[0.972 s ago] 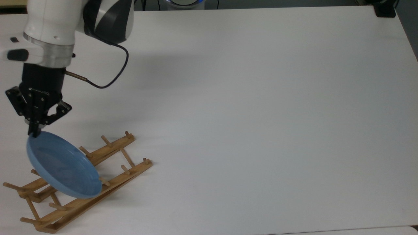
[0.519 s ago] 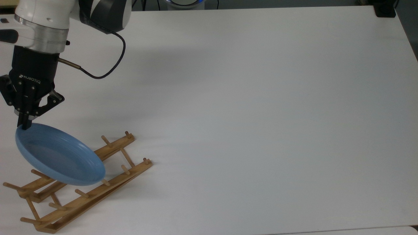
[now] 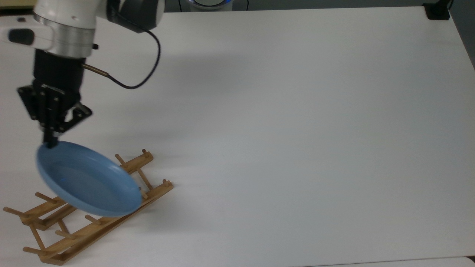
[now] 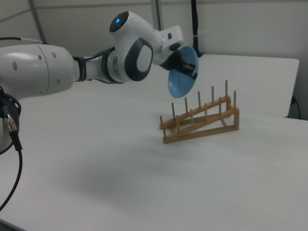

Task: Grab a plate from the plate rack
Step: 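Carry the blue plate away from the rack over the table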

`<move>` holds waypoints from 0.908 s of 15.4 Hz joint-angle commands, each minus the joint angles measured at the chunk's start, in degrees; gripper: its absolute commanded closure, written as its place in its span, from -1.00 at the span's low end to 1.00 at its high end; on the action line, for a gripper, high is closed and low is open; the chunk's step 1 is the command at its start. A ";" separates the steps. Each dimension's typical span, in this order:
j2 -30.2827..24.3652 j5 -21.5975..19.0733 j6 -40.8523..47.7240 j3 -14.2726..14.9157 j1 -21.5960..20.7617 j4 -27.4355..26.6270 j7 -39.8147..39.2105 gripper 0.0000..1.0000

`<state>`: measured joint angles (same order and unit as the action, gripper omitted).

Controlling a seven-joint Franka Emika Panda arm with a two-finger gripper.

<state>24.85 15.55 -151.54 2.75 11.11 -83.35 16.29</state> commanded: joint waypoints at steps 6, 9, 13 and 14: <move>-2.26 -4.57 18.54 -6.35 -0.65 -2.86 -1.24 1.00; -2.61 -8.95 25.84 -7.85 -1.00 -4.00 -10.71 1.00; -2.79 -11.68 40.06 -7.85 -2.58 -4.54 -27.32 1.00; -2.79 -12.12 43.84 -7.94 -2.67 -4.80 -32.23 1.00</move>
<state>24.71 6.03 -116.31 -5.46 9.10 -85.10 -3.22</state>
